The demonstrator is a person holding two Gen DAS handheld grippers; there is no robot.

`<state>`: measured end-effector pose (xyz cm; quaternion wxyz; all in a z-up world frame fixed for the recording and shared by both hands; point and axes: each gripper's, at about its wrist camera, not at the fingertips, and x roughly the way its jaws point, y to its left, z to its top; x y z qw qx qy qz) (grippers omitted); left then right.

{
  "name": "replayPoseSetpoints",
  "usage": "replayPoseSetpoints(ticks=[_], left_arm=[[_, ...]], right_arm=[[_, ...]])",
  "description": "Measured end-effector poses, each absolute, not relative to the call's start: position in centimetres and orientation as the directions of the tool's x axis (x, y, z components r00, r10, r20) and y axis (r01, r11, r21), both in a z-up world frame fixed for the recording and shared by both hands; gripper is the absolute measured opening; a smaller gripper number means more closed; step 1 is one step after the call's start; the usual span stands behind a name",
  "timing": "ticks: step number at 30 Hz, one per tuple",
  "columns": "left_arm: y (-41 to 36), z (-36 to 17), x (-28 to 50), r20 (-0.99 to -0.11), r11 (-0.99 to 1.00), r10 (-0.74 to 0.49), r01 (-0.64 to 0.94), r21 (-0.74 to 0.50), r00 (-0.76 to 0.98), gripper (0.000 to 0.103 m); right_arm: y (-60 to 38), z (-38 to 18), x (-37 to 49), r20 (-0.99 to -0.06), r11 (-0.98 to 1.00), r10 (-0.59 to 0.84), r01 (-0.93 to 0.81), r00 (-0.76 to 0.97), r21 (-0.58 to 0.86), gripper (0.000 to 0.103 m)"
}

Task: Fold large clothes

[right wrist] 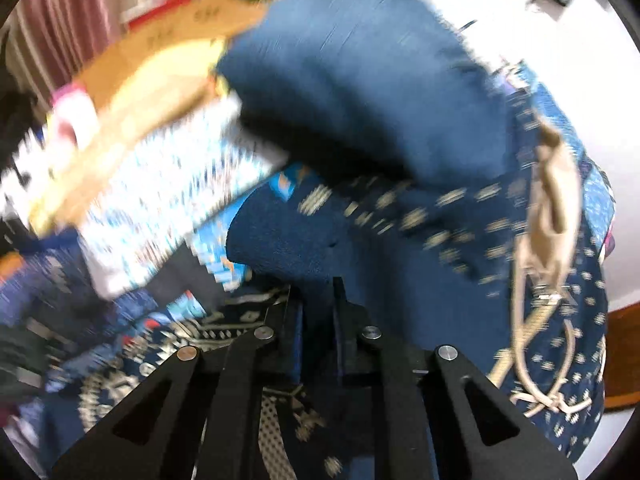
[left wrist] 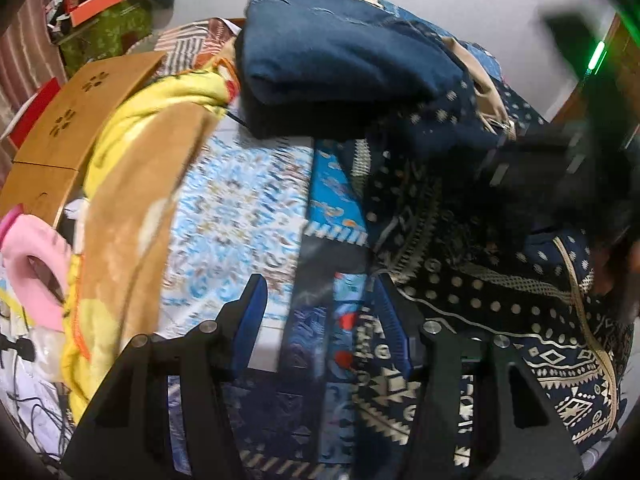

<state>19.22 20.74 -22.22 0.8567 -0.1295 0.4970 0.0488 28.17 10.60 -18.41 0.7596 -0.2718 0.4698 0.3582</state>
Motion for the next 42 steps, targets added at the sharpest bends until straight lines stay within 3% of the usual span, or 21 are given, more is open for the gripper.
replayPoseSetpoints(ticks=[7, 17, 42], left_arm=[[18.7, -23.7, 20.0, -0.884, 0.965, -0.077, -0.189, -0.182, 0.460, 0.054], [16.5, -25.3, 21.3, -0.909, 0.962, -0.082, -0.205, -0.179, 0.409, 0.054], [17.3, -28.8, 23.8, -0.936, 0.942, 0.013, -0.318, -0.107, 0.352, 0.054]], right_arm=[[2.4, -8.4, 29.6, -0.788, 0.712, 0.467, -0.699, 0.401, 0.067, 0.010], [-3.5, -3.7, 32.6, -0.643, 0.809, 0.529, -0.559, 0.554, 0.183, 0.010], [-19.3, -14.5, 32.1, -0.796, 0.927, 0.373, -0.153, 0.476, 0.343, 0.012]])
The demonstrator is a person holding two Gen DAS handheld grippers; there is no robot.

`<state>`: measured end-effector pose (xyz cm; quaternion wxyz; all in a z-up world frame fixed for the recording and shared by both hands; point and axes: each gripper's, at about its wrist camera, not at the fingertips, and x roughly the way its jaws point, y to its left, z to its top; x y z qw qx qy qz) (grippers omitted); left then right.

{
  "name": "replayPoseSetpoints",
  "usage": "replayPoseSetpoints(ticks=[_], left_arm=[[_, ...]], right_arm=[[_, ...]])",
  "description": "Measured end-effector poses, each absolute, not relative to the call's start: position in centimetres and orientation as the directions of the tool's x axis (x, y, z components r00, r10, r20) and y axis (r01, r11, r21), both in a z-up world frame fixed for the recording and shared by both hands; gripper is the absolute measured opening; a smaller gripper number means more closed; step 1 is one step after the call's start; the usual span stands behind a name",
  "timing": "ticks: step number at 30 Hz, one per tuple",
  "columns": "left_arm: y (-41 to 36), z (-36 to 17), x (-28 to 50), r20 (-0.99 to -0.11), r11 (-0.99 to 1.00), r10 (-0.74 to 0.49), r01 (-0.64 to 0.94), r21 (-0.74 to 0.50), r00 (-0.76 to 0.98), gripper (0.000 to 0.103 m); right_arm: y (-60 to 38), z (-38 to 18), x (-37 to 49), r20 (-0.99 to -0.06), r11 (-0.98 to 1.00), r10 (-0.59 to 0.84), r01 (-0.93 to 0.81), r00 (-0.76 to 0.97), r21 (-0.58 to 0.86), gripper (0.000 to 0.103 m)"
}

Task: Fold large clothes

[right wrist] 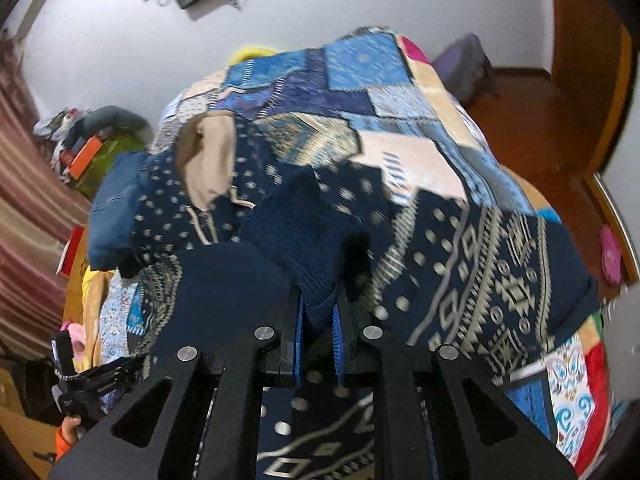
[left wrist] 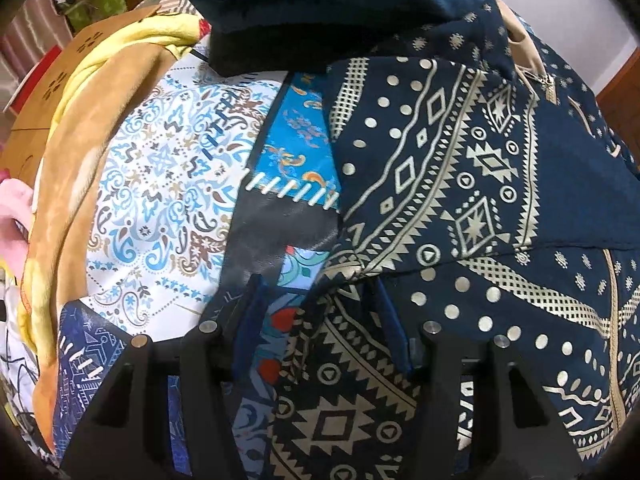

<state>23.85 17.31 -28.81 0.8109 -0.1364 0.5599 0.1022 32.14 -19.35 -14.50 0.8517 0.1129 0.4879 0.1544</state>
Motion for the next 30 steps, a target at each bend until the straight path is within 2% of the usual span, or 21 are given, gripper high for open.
replayPoseSetpoints(ticks=[4, 9, 21, 23, 25, 27, 30], left_arm=[[18.7, -29.1, 24.0, -0.936, 0.935, 0.034, -0.342, -0.095, 0.351, 0.054], [19.7, -28.8, 24.1, -0.934, 0.931, 0.043, -0.353, -0.091, 0.355, 0.054], [16.2, -20.1, 24.7, -0.845, 0.974, 0.063, -0.216, -0.063, 0.530, 0.054], [14.5, -18.6, 25.3, -0.826, 0.978, 0.057, -0.197, -0.066, 0.561, 0.054], [13.3, -17.2, 25.8, -0.805, 0.982, 0.052, -0.178, -0.067, 0.590, 0.054], [11.9, -15.7, 26.4, -0.785, 0.986, 0.028, -0.147, -0.080, 0.619, 0.054], [10.3, -14.1, 27.3, -0.759, 0.991, 0.000, -0.103, -0.088, 0.651, 0.054]], right_arm=[[-20.3, -15.3, 31.8, -0.811, 0.927, 0.368, -0.109, 0.456, 0.359, 0.014], [-20.9, -15.2, 30.7, -0.828, 0.950, 0.307, -0.104, 0.469, 0.294, 0.016], [-23.7, -11.3, 28.9, -0.772, 0.972, 0.227, -0.094, 0.594, 0.214, 0.018], [-24.6, -10.0, 28.7, -0.748, 0.975, 0.213, -0.094, 0.628, 0.199, 0.024], [-25.4, -8.7, 28.4, -0.721, 0.977, 0.202, -0.085, 0.663, 0.195, 0.045], [-26.3, -7.7, 28.0, -0.692, 0.980, 0.183, -0.071, 0.698, 0.188, 0.052], [-27.8, -6.7, 27.6, -0.673, 0.983, 0.155, -0.043, 0.723, 0.180, 0.053]])
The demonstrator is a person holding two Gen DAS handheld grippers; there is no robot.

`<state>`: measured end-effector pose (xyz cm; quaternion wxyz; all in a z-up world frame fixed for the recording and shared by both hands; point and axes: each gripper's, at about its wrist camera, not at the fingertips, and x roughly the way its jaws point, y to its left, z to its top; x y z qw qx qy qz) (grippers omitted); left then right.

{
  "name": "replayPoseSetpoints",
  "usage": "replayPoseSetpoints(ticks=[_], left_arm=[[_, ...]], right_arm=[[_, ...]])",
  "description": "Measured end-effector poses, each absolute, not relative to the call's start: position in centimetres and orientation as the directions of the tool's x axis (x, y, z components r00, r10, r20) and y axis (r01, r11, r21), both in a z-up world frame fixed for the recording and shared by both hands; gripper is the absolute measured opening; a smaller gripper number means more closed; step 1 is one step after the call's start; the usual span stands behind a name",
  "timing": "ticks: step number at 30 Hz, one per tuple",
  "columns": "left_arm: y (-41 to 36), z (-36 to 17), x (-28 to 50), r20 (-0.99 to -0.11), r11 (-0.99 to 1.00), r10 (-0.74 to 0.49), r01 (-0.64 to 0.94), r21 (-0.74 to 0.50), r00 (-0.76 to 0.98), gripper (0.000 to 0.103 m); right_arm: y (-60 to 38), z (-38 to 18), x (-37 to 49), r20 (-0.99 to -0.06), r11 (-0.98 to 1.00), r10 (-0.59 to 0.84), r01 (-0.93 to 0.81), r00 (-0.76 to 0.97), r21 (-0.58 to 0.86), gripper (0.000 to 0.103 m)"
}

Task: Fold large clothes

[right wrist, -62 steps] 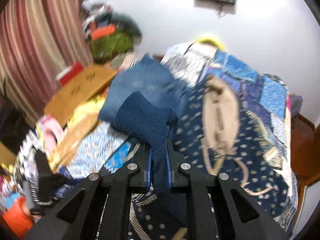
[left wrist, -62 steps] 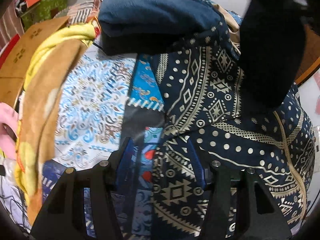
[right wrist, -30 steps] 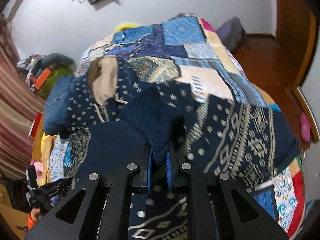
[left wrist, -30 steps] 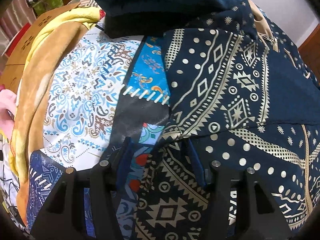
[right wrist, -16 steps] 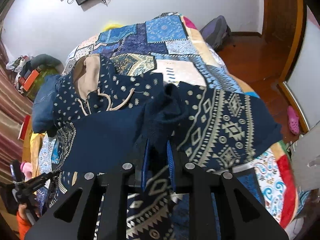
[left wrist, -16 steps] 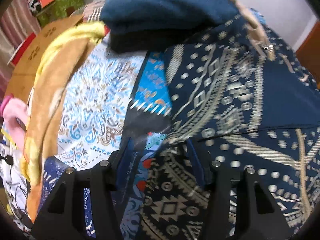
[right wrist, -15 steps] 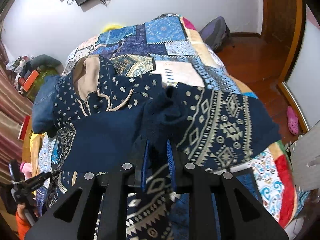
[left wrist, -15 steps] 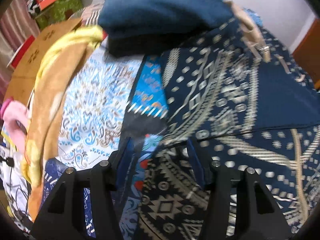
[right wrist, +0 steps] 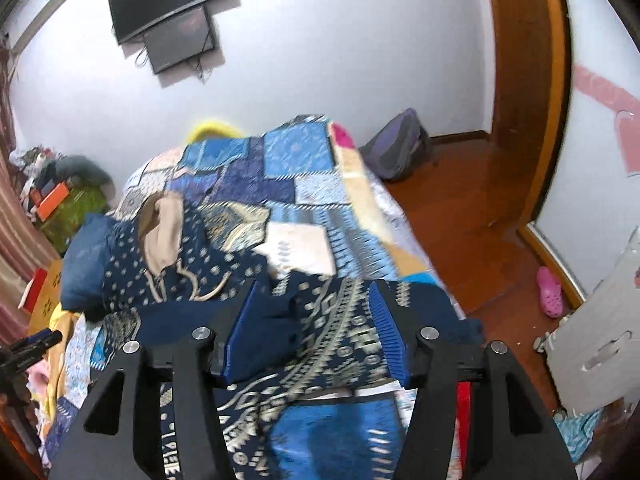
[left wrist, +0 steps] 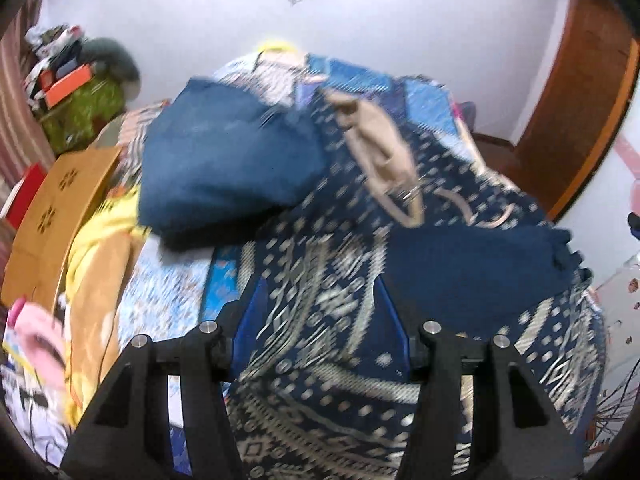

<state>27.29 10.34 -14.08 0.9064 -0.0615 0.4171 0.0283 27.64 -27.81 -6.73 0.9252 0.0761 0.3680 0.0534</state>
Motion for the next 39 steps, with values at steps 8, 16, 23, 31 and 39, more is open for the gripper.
replayPoseSetpoints(ticks=[8, 16, 23, 31, 39], left_arm=[[6.3, -12.5, 30.9, -0.729, 0.992, -0.097, 0.005, -0.128, 0.677, 0.055], [2.8, -15.8, 33.8, -0.781, 0.985, -0.166, 0.069, -0.157, 0.602, 0.055], [1.0, -20.1, 35.4, -0.843, 0.975, -0.220, 0.086, -0.205, 0.490, 0.055], [-0.4, -23.6, 36.8, -0.879, 0.970, -0.243, 0.087, -0.228, 0.410, 0.055], [-0.1, -24.8, 36.5, -0.868, 0.976, -0.208, 0.040, -0.213, 0.450, 0.066]], right_arm=[[-33.0, -8.7, 27.5, -0.705, 0.968, 0.113, 0.083, 0.700, 0.237, 0.053], [-37.6, -15.7, 29.5, -0.789, 0.857, 0.289, 0.220, 0.542, 0.465, 0.053], [-38.8, -20.4, 31.1, -0.792, 0.762, 0.389, 0.318, 0.471, 0.564, 0.053], [-39.3, -22.0, 33.7, -0.795, 0.747, 0.384, 0.347, 0.470, 0.566, 0.053], [-40.0, -22.2, 34.3, -0.816, 0.771, 0.311, 0.373, 0.487, 0.517, 0.016]])
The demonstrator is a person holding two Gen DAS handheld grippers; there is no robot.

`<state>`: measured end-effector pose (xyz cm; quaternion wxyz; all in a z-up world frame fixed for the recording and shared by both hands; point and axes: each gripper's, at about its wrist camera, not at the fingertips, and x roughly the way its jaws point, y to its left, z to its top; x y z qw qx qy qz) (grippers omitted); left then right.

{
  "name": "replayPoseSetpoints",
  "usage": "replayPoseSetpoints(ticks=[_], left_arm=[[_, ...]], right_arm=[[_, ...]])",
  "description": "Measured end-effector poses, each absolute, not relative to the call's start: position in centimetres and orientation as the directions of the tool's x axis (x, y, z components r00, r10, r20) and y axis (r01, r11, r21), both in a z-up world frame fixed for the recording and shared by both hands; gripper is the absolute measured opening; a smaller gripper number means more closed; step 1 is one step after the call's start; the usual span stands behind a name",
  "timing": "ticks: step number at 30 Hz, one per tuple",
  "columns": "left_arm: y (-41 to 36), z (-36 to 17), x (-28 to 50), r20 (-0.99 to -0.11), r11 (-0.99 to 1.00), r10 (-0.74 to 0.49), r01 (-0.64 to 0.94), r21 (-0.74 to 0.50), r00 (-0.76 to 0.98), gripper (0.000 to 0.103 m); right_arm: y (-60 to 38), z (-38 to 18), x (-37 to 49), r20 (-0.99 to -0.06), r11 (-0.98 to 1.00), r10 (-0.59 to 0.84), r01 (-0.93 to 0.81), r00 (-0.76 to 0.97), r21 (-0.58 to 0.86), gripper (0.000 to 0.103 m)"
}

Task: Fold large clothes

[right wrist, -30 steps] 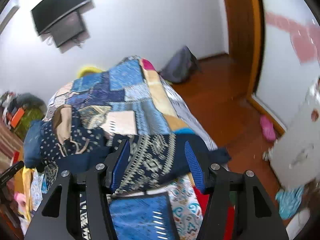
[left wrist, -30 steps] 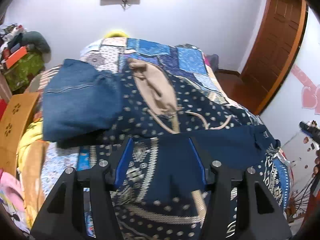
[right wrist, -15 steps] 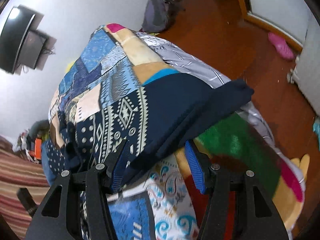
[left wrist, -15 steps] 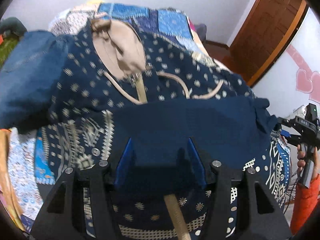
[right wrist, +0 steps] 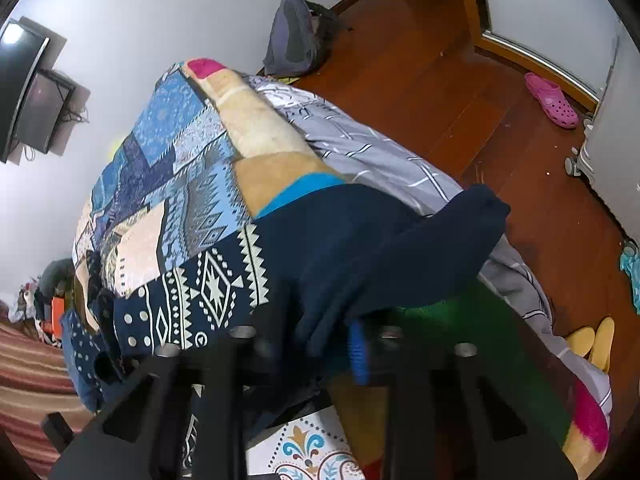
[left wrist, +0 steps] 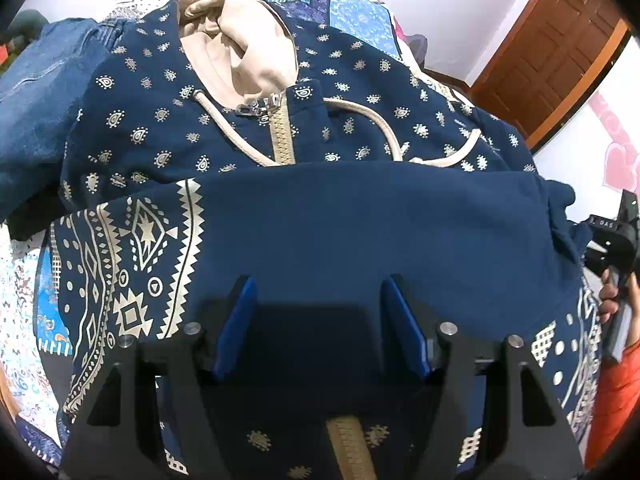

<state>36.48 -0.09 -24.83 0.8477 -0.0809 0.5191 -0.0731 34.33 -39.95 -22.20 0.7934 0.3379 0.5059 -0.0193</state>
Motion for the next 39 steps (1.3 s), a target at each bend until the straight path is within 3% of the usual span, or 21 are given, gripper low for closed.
replayPoseSetpoints(ticks=[7, 14, 23, 28, 33, 39], left_arm=[[-0.2, -24.7, 36.1, -0.868, 0.978, -0.200, 0.039, -0.205, 0.454, 0.067], [0.0, -24.4, 35.7, -0.870, 0.979, -0.193, 0.030, -0.202, 0.455, 0.067], [1.1, -23.0, 34.1, -0.865, 0.973, -0.221, 0.041, -0.227, 0.451, 0.066], [2.0, -21.1, 32.6, -0.843, 0.980, -0.192, 0.054, -0.192, 0.503, 0.066], [2.8, -19.4, 31.5, -0.819, 0.982, -0.184, 0.069, -0.175, 0.543, 0.066], [3.2, -18.5, 30.7, -0.806, 0.974, -0.221, 0.079, -0.213, 0.549, 0.066]], right_arm=[[-39.9, -17.7, 32.5, -0.769, 0.813, 0.189, 0.342, 0.610, 0.471, 0.009], [-35.5, -9.5, 30.1, -0.633, 0.930, 0.005, 0.229, 0.774, 0.287, 0.009], [-29.2, -4.1, 29.5, -0.526, 0.975, 0.139, -0.024, 0.839, 0.220, 0.009], [-25.0, -4.5, 30.0, -0.544, 0.953, 0.281, -0.163, 0.791, 0.254, 0.009], [-21.9, -8.6, 31.5, -0.620, 0.895, 0.429, -0.216, 0.657, 0.390, 0.009], [-19.1, -13.6, 32.2, -0.740, 0.898, 0.439, -0.215, 0.510, 0.385, 0.009]])
